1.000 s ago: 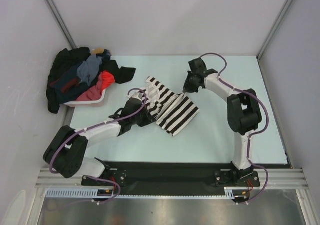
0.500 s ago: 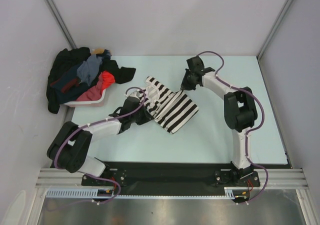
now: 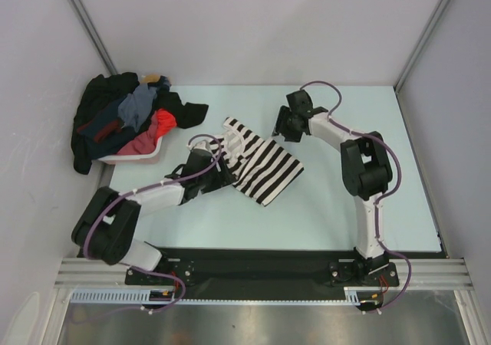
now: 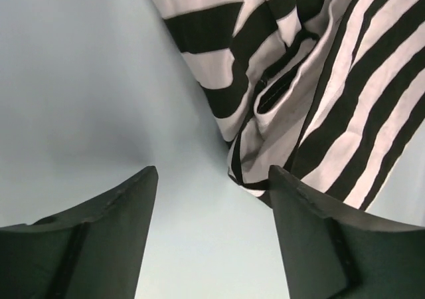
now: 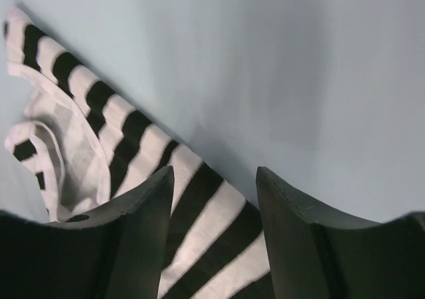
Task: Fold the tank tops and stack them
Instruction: Fold the tank top
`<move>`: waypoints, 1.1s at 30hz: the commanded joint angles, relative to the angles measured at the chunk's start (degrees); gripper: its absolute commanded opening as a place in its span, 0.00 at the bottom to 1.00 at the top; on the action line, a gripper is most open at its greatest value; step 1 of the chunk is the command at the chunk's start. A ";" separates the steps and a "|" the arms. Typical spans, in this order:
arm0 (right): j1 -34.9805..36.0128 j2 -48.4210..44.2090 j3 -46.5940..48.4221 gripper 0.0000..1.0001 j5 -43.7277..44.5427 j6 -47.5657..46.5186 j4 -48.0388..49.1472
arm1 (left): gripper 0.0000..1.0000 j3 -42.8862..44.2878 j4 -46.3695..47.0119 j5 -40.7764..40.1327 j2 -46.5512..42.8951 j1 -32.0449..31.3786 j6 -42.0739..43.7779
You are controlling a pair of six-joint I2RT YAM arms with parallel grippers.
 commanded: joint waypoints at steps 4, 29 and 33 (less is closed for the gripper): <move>-1.36 -15.75 -15.79 0.50 1.49 -2.07 5.03 | 0.78 -2.34 -6.46 -7.28 -11.72 0.06 3.60; -0.93 -26.76 -43.62 0.47 -1.77 2.41 18.14 | 0.82 21.29 -13.33 -11.58 5.75 4.37 11.95; -0.84 -25.62 -44.06 0.38 -1.77 2.59 19.37 | 0.70 26.12 -13.33 -10.88 11.11 4.46 12.74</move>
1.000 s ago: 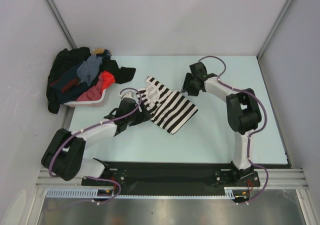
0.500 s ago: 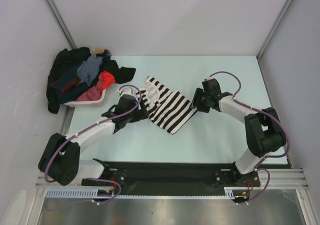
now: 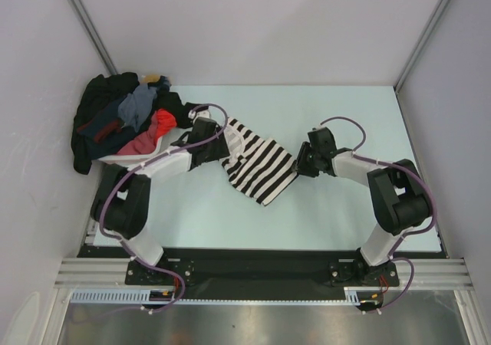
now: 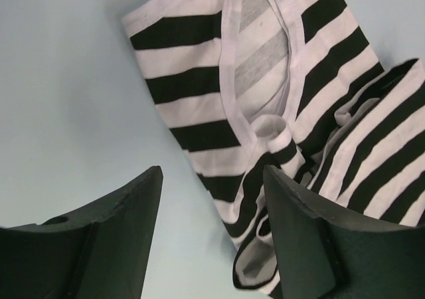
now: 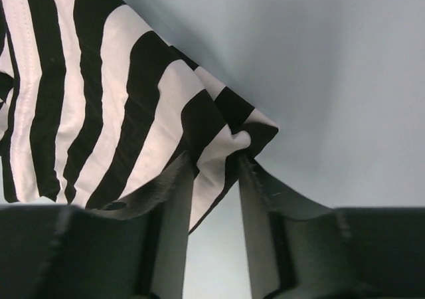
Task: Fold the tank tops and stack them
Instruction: Fold the tank top
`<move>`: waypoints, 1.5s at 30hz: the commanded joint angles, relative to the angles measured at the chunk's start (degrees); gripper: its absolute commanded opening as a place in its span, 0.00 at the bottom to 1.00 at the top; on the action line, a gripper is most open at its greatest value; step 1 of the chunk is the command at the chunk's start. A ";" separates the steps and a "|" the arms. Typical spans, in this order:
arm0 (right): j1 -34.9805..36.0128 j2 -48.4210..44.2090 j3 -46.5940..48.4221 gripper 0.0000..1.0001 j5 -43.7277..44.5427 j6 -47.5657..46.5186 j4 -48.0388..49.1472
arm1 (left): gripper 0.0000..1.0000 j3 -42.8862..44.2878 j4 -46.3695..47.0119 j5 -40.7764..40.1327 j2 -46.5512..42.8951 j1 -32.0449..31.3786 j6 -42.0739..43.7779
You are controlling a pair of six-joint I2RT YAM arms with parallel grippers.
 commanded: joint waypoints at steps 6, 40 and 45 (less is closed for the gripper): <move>0.50 1.34 -1.04 0.24 0.73 0.69 2.98 | 0.68 11.47 -3.00 -3.74 10.64 0.78 3.20; 0.41 -2.26 -3.24 0.00 4.42 0.69 -0.98 | 0.00 22.39 -2.13 2.31 23.49 13.17 3.38; 0.76 -4.72 -5.61 0.00 5.03 1.13 -1.33 | 0.00 20.88 -0.90 3.46 21.64 16.60 3.29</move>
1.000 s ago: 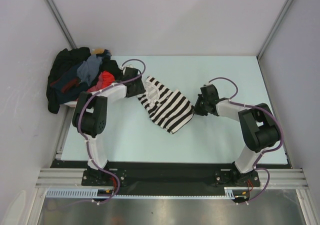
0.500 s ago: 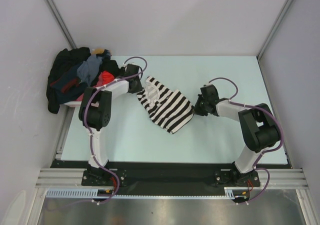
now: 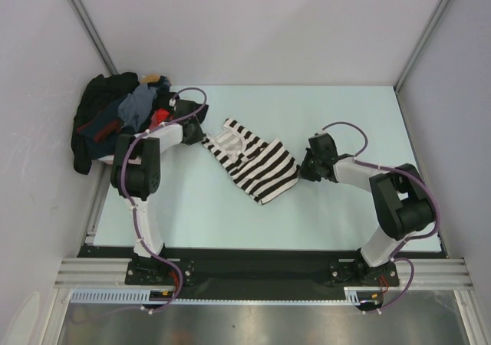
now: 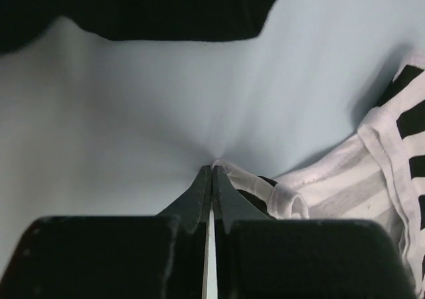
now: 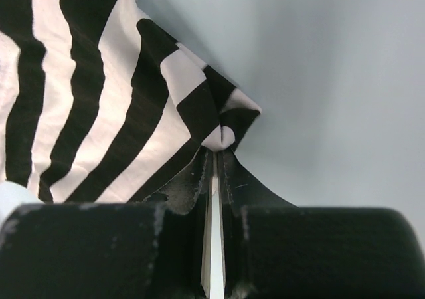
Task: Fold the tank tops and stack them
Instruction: Fold the tank top
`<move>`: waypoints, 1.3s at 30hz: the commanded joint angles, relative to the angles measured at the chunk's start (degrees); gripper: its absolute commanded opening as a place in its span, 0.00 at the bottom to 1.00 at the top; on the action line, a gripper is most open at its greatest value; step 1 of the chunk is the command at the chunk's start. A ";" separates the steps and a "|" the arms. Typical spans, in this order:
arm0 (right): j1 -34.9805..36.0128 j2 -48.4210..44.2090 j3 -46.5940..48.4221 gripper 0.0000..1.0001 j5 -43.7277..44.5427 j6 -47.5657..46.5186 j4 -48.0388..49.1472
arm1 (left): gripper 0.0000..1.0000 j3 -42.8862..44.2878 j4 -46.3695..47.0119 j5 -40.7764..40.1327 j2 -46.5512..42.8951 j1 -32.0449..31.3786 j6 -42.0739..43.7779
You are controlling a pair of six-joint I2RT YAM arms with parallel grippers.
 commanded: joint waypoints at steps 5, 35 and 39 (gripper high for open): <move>1.92 -6.31 -3.79 0.00 2.50 1.26 -4.43 | 0.25 2.16 -0.34 0.37 -2.31 2.64 0.42; -2.37 -9.66 -3.18 0.27 -2.15 -2.87 -3.74 | 0.71 -43.36 7.31 -7.08 -51.69 -32.33 -17.94; -3.61 -7.64 -3.09 0.21 -4.09 -3.13 -2.24 | 0.69 -44.50 9.59 -7.18 -50.30 -37.95 -20.84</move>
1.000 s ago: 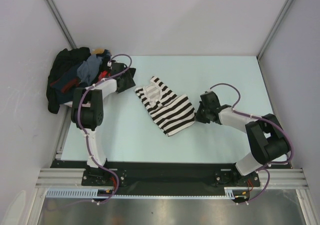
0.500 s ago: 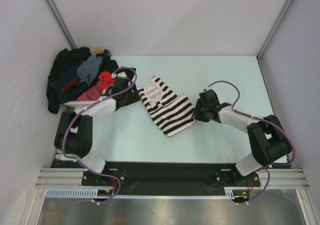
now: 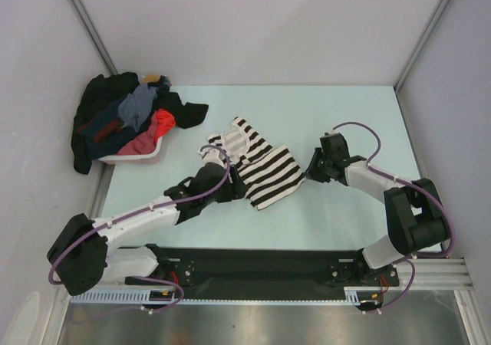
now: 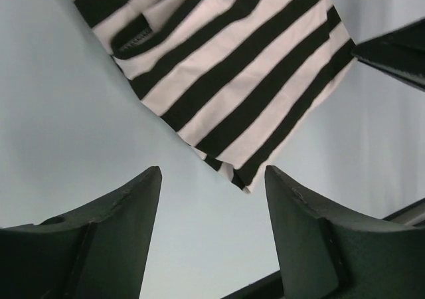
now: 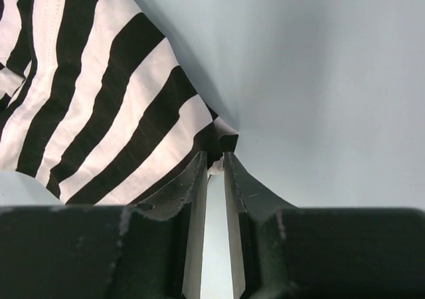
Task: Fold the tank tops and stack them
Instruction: Fold the tank top
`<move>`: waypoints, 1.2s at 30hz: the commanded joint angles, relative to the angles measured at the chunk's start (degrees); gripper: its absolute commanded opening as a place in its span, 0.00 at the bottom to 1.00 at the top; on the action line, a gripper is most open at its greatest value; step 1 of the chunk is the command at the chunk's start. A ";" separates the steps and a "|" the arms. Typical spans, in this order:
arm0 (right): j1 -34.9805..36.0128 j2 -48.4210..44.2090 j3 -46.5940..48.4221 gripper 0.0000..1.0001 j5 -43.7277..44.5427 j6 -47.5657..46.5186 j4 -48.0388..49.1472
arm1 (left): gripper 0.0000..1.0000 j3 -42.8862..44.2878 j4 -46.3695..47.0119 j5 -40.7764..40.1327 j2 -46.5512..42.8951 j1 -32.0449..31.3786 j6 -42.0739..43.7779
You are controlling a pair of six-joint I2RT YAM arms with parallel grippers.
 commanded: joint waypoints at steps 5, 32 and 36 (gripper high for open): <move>-0.70 2.30 -0.23 0.29 -3.33 -1.05 3.33 | 0.70 0.72 4.39 -2.57 4.91 -6.74 -6.16; -1.76 4.58 -0.93 0.00 -4.73 -1.14 5.44 | 0.42 0.99 14.33 -6.44 20.03 -14.49 -12.14; -1.76 4.32 -0.84 0.00 -4.47 -1.40 5.09 | 0.35 2.04 14.94 -7.31 21.70 -14.40 -11.44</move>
